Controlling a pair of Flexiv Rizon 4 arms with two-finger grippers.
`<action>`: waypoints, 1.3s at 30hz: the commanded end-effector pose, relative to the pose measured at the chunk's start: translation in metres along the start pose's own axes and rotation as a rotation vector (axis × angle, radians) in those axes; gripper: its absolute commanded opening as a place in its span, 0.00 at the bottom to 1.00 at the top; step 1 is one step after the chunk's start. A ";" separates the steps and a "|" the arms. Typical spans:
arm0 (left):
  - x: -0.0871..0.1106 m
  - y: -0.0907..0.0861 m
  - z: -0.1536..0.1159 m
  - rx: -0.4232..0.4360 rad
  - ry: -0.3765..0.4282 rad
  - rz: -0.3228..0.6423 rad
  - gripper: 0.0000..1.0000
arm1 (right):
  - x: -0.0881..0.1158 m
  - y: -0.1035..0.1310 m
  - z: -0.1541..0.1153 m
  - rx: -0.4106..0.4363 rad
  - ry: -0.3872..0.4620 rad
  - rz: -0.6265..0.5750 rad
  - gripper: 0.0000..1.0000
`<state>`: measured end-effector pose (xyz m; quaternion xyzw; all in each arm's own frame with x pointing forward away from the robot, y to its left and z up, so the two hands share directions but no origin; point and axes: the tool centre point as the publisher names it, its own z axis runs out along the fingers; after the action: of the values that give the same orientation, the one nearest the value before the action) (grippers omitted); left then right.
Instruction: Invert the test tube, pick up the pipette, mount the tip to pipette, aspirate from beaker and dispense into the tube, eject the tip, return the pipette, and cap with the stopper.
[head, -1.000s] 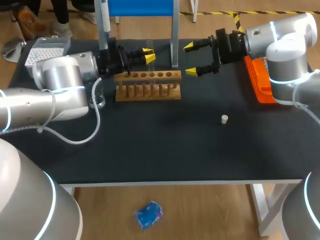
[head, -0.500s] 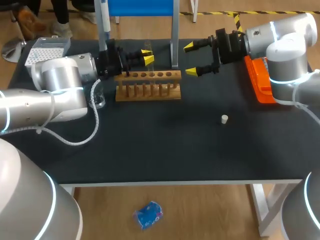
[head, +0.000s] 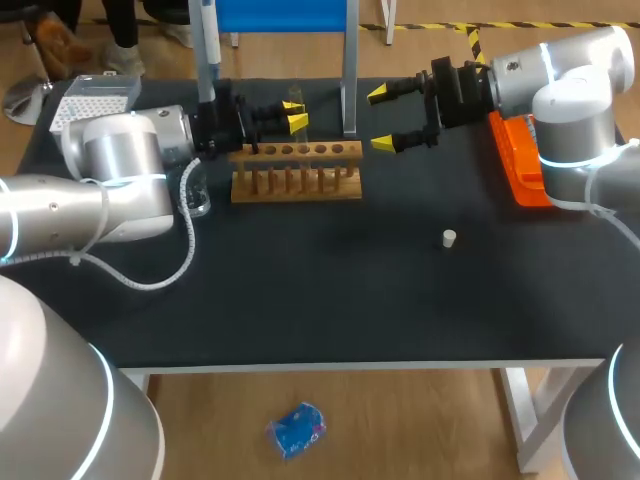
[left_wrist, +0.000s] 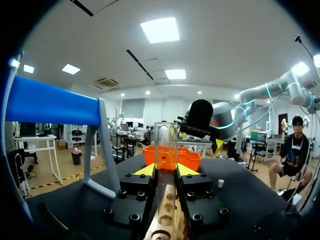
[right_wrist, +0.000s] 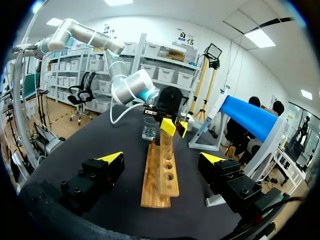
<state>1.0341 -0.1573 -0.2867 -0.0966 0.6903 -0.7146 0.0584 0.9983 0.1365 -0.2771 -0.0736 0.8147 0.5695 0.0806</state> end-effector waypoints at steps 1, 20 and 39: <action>0.001 0.002 -0.001 -0.006 0.001 -0.003 0.00 | 0.000 0.000 0.000 0.001 0.000 -0.001 1.00; 0.001 -0.013 -0.011 -0.028 -0.026 0.009 1.00 | 0.000 0.000 0.000 0.001 0.000 -0.001 1.00; 0.015 -0.109 -0.041 -0.324 -0.073 0.032 1.00 | 0.000 0.000 0.000 0.001 0.000 -0.001 1.00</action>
<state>1.0294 -0.1209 -0.2077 -0.1042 0.7581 -0.6393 0.0761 0.9983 0.1365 -0.2771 -0.0736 0.8147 0.5695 0.0806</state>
